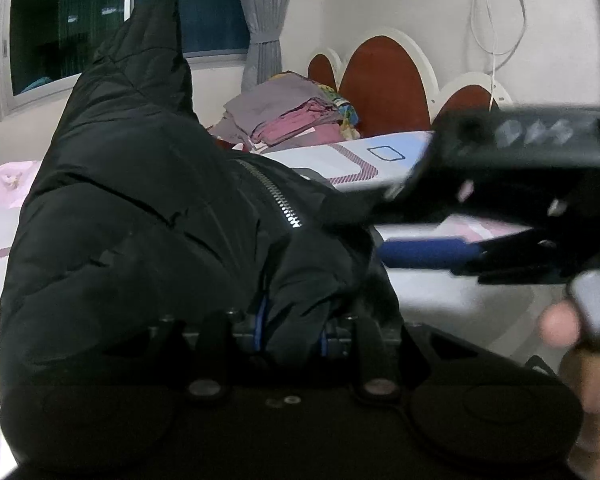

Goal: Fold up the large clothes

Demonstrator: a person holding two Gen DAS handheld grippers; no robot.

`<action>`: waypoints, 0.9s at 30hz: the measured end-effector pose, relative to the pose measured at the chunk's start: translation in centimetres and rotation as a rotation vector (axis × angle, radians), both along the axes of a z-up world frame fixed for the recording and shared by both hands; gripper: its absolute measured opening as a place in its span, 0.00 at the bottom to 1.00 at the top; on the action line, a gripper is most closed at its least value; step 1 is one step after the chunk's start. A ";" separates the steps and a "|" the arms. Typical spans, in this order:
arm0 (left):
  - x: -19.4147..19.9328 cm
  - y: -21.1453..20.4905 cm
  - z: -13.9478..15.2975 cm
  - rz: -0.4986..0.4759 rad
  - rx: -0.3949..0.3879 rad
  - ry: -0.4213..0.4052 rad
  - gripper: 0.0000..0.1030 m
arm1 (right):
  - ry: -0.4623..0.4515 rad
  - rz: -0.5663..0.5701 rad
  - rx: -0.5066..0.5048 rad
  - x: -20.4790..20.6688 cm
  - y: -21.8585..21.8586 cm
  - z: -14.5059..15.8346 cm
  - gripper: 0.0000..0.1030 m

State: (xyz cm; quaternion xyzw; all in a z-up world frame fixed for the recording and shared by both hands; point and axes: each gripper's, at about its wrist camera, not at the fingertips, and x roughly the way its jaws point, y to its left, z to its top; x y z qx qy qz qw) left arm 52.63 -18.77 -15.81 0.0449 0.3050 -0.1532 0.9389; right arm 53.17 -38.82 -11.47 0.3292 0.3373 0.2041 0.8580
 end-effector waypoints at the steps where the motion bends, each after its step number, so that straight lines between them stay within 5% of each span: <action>1: 0.1 -0.1 0.1 -0.001 0.002 0.002 0.21 | 0.020 0.007 0.009 0.3 0.3 -0.4 0.53; 2: 0.1 0.0 0.2 -0.004 -0.001 0.003 0.21 | 0.027 0.005 0.026 0.3 0.3 -0.8 0.33; 5: -0.2 -0.1 0.6 -0.034 0.013 -0.002 0.22 | 0.066 -0.003 0.078 0.6 0.0 -1.9 0.17; 8: -1.5 0.3 1.6 -0.075 0.028 -0.014 0.23 | 0.072 -0.005 0.038 0.5 0.2 -1.9 0.13; 11: -3.8 3.2 3.5 -0.065 -0.087 -0.057 0.23 | 0.103 -0.033 -0.010 0.1 0.0 -2.6 0.09; 15: -4.5 9.3 5.4 0.139 -0.186 -0.117 0.22 | 0.126 -0.058 0.001 -0.9 -0.4 -3.7 0.08; 18: -1.1 13.6 4.7 0.284 -0.302 -0.056 0.21 | 0.137 -0.058 -0.009 -1.4 0.0 -3.8 0.08; 21: 2.3 15.8 3.6 0.323 -0.436 -0.001 0.23 | 0.140 -0.045 -0.032 -1.7 0.3 -3.8 0.08; 27: 5.0 15.0 4.0 0.282 -0.344 0.061 0.20 | 0.076 -0.026 -0.081 -1.7 -0.2 -1.9 0.11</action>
